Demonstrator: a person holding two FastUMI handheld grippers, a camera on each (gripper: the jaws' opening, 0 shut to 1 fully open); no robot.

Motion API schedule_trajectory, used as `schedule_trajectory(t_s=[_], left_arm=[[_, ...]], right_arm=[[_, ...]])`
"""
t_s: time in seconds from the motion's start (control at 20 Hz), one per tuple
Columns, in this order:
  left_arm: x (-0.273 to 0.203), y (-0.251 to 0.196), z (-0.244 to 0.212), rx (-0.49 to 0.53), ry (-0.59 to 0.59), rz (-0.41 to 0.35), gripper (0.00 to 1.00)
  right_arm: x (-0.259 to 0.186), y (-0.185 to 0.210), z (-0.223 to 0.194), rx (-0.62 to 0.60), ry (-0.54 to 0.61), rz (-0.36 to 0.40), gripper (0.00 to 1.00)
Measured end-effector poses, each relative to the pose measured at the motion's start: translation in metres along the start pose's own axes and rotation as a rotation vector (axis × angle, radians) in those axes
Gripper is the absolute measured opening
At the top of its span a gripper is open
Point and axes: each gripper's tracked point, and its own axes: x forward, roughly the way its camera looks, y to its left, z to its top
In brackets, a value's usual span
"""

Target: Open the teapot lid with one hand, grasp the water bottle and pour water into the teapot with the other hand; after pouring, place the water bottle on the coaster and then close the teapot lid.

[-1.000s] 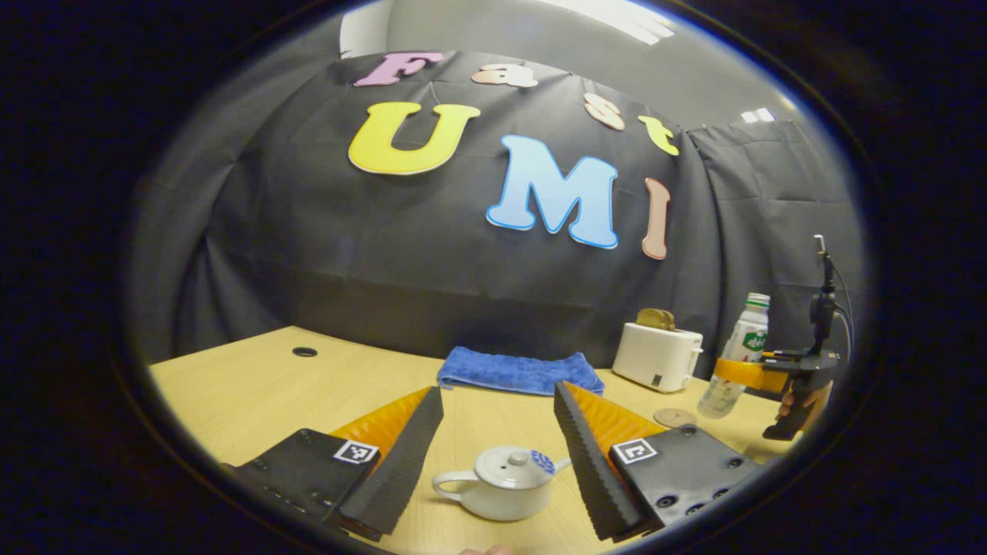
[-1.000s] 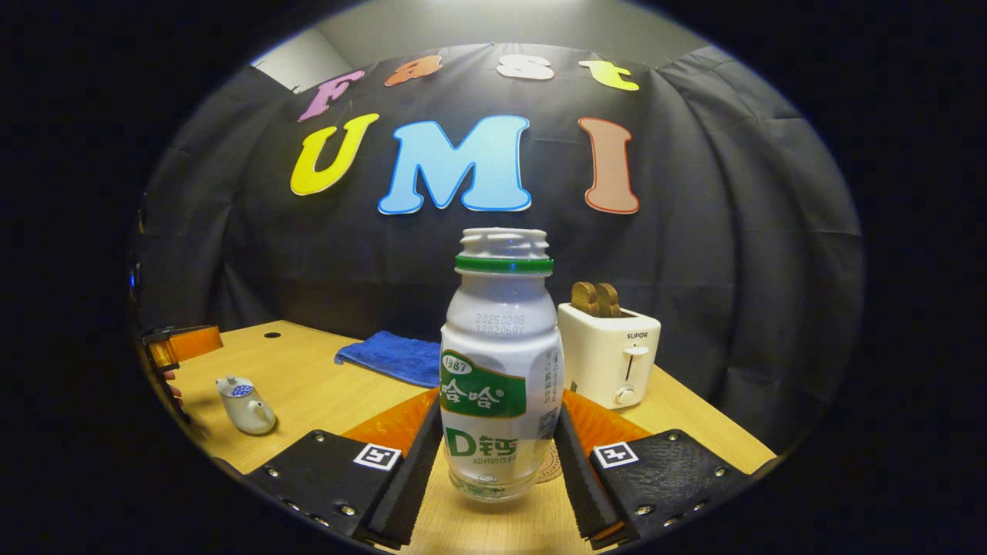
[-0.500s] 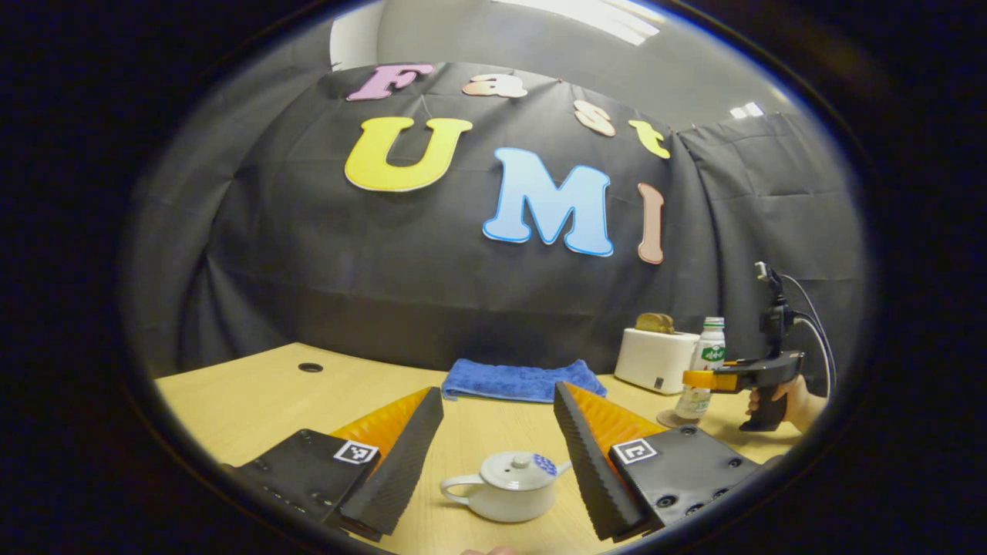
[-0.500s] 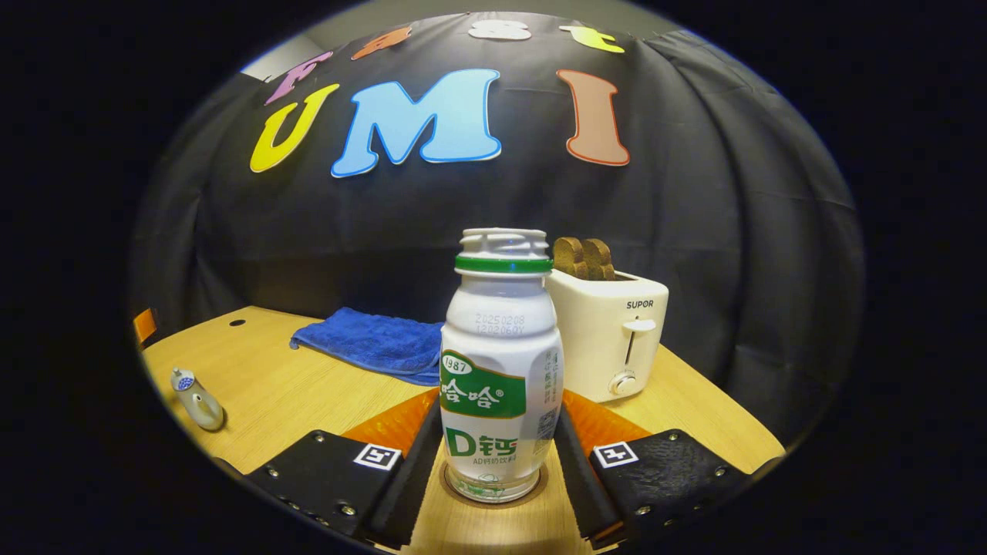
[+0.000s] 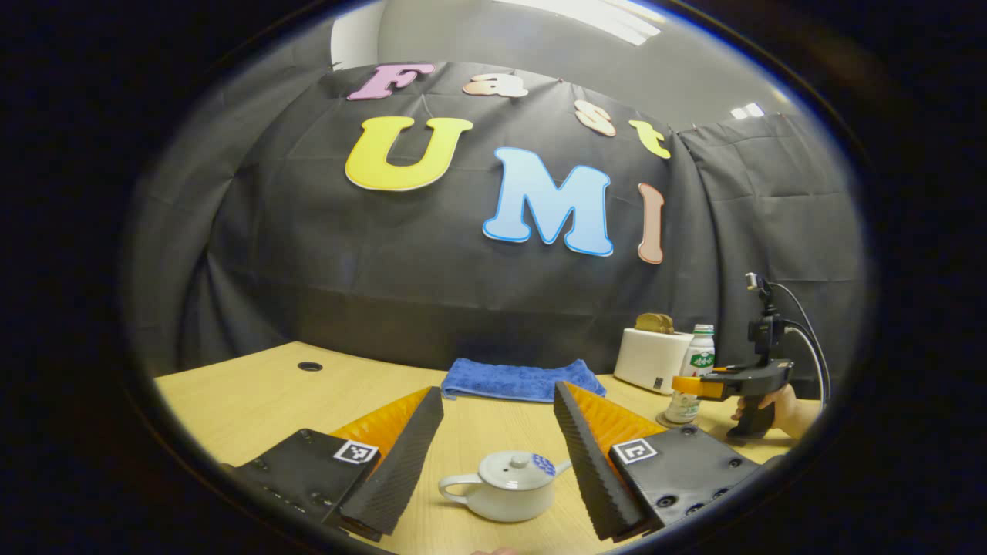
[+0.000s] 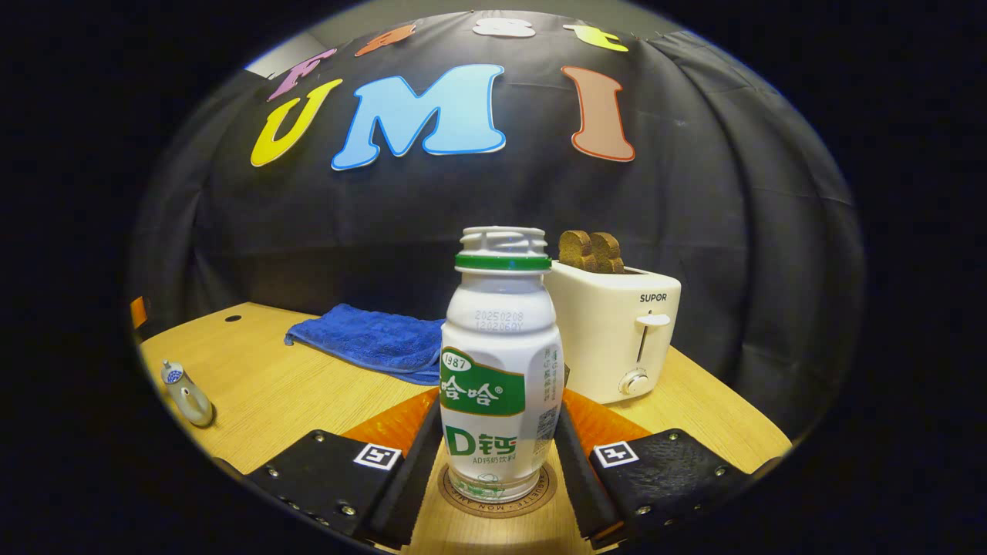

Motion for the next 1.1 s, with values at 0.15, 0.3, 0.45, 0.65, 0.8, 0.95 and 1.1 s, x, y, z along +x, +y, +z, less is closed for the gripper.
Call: schedule_trajectory(t_s=[0.15, 0.3, 0.45, 0.65, 0.8, 0.95, 1.1], left_arm=[[0.0, 0.001, 0.002, 0.003, -0.005, 0.005, 0.96], [0.0, 0.001, 0.001, -0.005, -0.009, 0.002, 0.96], [0.0, 0.0, 0.0, -0.002, -0.004, 0.001, 0.96], [-0.001, 0.0, 0.002, 0.005, -0.011, 0.004, 0.96], [-0.002, 0.003, 0.006, 0.015, -0.025, 0.018, 0.96], [-0.002, 0.002, 0.005, 0.011, -0.026, 0.013, 0.96], [-0.003, 0.001, 0.008, 0.013, -0.037, 0.01, 0.96]], right_arm=[[-0.004, -0.008, 0.009, 0.024, -0.033, -0.028, 0.79], [-0.01, -0.009, 0.021, 0.04, -0.069, -0.032, 0.84], [-0.014, -0.004, 0.024, 0.019, -0.076, -0.02, 0.86], [-0.02, 0.0, 0.022, -0.025, -0.063, -0.026, 0.89], [-0.03, -0.004, 0.027, -0.046, -0.075, -0.053, 0.9], [-0.043, -0.016, 0.028, -0.038, -0.071, -0.093, 0.9], [-0.067, -0.015, 0.029, -0.003, -0.059, -0.074, 0.91]])
